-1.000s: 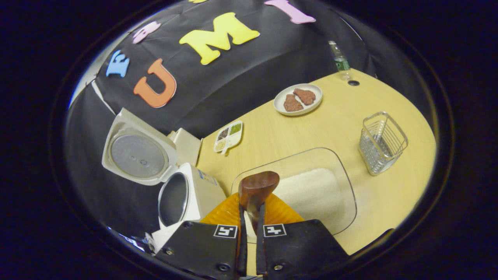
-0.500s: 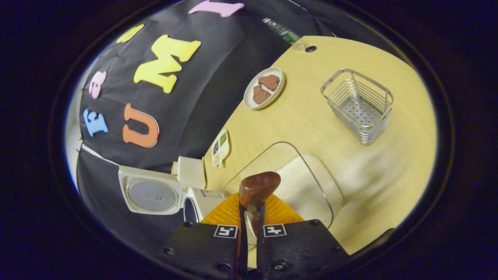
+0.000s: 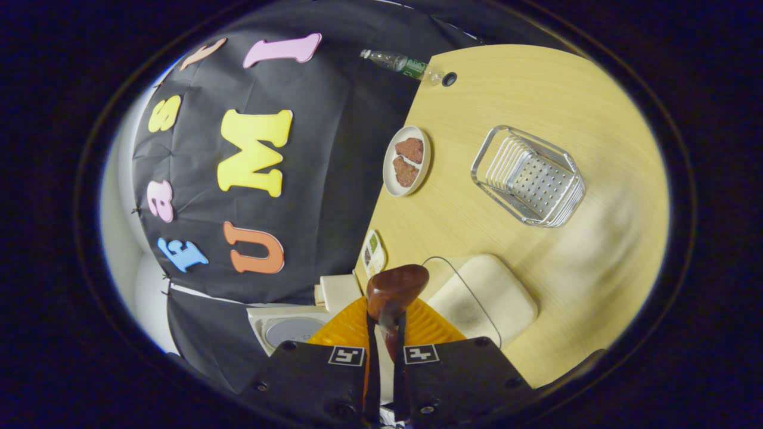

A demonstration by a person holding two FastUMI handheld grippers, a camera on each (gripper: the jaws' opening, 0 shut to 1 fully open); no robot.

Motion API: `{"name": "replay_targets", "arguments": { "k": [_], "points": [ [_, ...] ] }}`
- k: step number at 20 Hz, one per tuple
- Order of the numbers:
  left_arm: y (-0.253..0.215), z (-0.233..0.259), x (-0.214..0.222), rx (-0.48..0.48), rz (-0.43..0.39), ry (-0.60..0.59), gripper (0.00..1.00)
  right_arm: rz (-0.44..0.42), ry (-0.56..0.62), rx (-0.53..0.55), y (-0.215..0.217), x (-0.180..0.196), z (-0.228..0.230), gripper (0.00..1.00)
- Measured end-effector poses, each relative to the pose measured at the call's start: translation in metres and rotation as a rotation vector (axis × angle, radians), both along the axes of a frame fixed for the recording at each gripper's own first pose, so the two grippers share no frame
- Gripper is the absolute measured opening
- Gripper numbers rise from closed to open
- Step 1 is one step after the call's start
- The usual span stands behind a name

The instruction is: Close the left gripper, press the button to open the rice cooker; take a wooden spoon from the chopstick holder with the right hand, scoop a spoonful of rice and pour it into the rice cooker, then put the wooden spoon back into the chopstick holder.

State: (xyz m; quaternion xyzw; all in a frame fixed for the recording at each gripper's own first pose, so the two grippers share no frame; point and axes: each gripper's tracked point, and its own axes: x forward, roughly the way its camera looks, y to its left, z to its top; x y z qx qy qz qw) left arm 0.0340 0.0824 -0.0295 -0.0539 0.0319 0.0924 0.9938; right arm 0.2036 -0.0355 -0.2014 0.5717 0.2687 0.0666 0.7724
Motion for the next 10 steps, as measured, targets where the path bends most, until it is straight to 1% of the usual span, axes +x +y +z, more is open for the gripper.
{"name": "replay_targets", "arguments": {
  "k": [2, 4, 5, 7, 10],
  "points": [
    [0.0, 0.001, 0.001, 0.002, 0.005, -0.001, 0.94, 0.028, -0.032, -0.003, 0.007, 0.0, 0.019, 0.11],
    [0.004, -0.001, -0.002, 0.002, 0.018, 0.003, 0.94, 0.066, -0.071, 0.008, 0.025, 0.004, 0.042, 0.12],
    [0.006, -0.001, -0.004, 0.001, 0.024, 0.004, 0.94, 0.087, -0.089, 0.017, 0.038, 0.007, 0.053, 0.12],
    [0.011, -0.001, -0.009, 0.008, 0.033, -0.001, 0.94, 0.133, -0.115, 0.034, 0.067, 0.012, 0.071, 0.09],
    [0.021, -0.002, -0.018, 0.023, 0.051, 0.0, 0.94, 0.218, -0.143, 0.065, 0.12, 0.019, 0.09, 0.11]
  ]
}}
